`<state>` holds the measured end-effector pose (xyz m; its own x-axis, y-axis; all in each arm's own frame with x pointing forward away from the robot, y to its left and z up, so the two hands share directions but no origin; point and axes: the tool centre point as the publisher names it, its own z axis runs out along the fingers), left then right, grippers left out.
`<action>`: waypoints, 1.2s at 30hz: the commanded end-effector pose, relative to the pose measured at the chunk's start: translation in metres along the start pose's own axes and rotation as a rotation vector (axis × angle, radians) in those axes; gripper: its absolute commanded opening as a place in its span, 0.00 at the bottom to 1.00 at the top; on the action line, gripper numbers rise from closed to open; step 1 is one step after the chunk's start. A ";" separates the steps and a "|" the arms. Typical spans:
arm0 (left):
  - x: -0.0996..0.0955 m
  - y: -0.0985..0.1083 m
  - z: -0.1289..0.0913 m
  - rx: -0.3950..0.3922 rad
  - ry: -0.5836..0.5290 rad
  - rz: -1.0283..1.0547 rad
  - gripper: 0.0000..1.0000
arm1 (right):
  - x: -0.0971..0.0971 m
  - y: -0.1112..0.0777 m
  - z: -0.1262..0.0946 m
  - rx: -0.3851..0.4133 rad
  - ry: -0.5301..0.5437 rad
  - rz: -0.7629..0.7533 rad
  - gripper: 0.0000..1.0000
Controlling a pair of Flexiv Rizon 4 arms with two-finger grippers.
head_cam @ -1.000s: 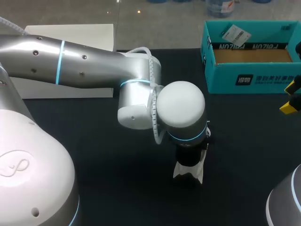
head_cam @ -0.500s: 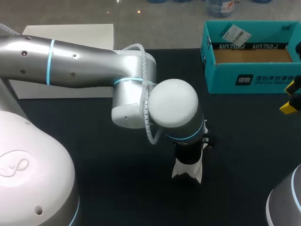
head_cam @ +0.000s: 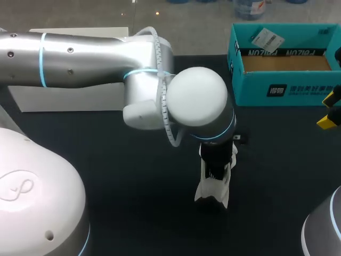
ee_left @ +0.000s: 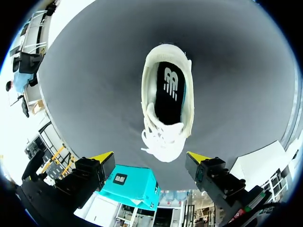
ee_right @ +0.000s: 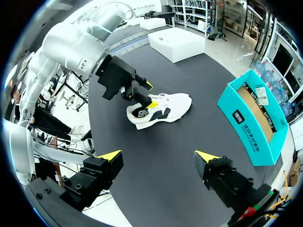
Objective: Take the shoe out of the shoebox, open the shoe tongue, remove and reinsert the insole, then place the shoe into the shoebox
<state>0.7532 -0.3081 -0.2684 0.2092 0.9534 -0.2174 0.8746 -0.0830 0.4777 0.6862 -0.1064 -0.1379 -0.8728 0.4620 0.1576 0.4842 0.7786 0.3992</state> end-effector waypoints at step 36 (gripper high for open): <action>0.054 -0.025 0.014 0.172 0.142 -0.356 0.00 | -0.001 0.000 0.001 0.003 0.001 0.001 1.00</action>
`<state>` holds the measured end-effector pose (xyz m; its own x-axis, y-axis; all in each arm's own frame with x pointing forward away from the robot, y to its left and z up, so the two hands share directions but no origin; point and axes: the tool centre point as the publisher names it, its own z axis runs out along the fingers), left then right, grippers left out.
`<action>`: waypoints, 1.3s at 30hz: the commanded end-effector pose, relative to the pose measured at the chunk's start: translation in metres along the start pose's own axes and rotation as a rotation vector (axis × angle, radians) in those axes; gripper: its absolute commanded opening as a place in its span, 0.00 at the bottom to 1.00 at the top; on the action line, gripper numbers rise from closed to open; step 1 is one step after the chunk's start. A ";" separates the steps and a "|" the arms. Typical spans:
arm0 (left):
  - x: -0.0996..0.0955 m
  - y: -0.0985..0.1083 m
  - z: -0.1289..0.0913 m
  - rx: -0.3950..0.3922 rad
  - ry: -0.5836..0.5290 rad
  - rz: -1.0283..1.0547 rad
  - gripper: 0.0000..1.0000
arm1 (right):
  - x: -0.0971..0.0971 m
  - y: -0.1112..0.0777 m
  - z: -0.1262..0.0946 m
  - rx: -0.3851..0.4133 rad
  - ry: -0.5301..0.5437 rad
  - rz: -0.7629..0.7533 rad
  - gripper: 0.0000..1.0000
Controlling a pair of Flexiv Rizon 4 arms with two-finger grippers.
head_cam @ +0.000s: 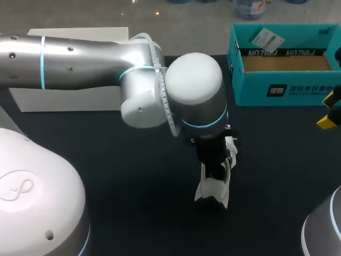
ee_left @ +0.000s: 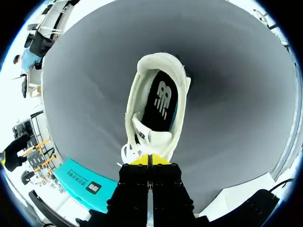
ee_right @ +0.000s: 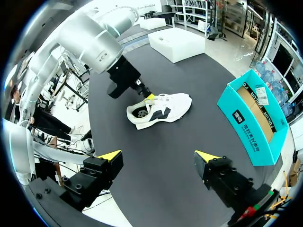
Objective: Take the shoe out of the shoebox, open the shoe tongue, remove and reinsert the insole, then place the shoe into the shoebox
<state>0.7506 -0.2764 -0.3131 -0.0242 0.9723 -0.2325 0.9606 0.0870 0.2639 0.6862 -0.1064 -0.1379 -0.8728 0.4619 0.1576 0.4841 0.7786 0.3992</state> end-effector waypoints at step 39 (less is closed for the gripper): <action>0.068 -0.061 -0.049 0.131 0.392 -1.247 1.00 | -0.001 0.000 0.001 0.003 0.001 0.001 1.00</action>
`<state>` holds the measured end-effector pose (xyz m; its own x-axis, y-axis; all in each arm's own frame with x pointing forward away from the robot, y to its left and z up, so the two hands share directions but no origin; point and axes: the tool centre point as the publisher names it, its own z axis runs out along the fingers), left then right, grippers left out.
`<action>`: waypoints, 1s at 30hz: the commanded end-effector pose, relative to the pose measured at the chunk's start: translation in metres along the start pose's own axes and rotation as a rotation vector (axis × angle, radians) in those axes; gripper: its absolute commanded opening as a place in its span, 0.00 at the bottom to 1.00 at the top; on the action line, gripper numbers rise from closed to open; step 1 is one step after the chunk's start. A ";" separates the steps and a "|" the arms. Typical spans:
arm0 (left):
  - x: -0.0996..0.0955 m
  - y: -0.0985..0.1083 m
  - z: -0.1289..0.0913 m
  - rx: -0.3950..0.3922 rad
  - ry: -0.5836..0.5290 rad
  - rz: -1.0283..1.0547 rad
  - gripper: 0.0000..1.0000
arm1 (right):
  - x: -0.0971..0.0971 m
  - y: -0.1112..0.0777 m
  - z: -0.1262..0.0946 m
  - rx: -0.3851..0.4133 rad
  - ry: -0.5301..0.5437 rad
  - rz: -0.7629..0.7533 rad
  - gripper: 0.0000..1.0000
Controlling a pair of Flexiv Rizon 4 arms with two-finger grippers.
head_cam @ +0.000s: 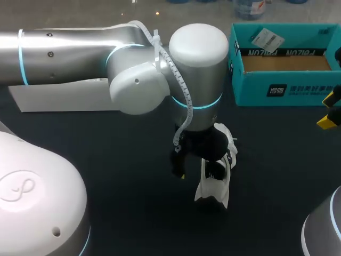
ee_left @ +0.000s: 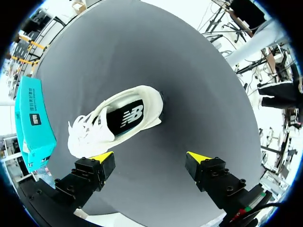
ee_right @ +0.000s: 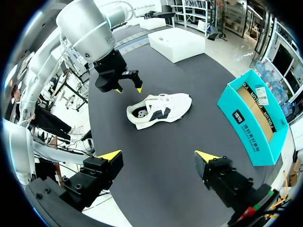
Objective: Take the shoe out of the shoebox, open the shoe tongue, remove and reinsert the insole, then place the shoe into the shoebox
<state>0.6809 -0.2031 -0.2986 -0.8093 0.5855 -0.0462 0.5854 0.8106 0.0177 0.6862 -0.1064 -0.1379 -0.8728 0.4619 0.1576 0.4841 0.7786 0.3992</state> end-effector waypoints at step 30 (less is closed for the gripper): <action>0.029 -0.069 0.012 0.032 0.036 -0.267 1.00 | -0.001 0.000 0.001 0.003 0.001 0.001 1.00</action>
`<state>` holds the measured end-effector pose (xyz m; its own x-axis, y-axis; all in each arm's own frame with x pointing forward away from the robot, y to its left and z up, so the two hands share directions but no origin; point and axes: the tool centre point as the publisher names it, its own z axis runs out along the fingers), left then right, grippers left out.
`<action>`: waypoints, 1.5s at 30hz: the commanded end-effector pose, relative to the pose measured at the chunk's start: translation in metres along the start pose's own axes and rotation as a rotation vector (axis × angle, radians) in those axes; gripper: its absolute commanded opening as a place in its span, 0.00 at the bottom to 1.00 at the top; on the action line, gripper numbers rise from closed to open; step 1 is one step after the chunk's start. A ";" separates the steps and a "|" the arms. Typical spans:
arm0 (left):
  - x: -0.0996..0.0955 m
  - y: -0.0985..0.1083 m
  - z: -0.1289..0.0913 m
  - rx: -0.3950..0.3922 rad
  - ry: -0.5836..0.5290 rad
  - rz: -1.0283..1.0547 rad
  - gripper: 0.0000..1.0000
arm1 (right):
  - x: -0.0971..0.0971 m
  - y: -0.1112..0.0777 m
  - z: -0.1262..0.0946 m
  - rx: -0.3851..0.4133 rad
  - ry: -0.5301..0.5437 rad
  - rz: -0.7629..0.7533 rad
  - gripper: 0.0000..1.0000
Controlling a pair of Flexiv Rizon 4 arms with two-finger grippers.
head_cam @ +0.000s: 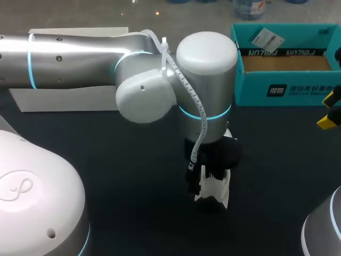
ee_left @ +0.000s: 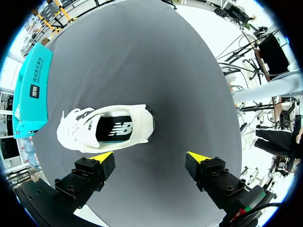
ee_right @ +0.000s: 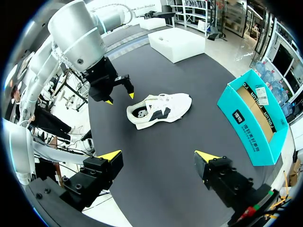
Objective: Take the shoe out of the shoebox, open the shoe tongue, remove and reinsert the insole, then place the shoe into the shoebox
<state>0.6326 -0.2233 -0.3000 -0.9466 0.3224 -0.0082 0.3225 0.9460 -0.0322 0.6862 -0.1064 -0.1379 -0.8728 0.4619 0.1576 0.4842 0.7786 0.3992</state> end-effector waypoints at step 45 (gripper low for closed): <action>-0.030 -0.033 0.068 -0.022 -0.049 -0.092 0.00 | -0.001 0.000 0.001 0.003 0.001 0.001 1.00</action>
<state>0.6448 -0.2665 -0.3628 -0.9709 0.2308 -0.0635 0.2318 0.9727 -0.0088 0.6862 -0.1064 -0.1379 -0.8728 0.4619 0.1576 0.4841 0.7786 0.3992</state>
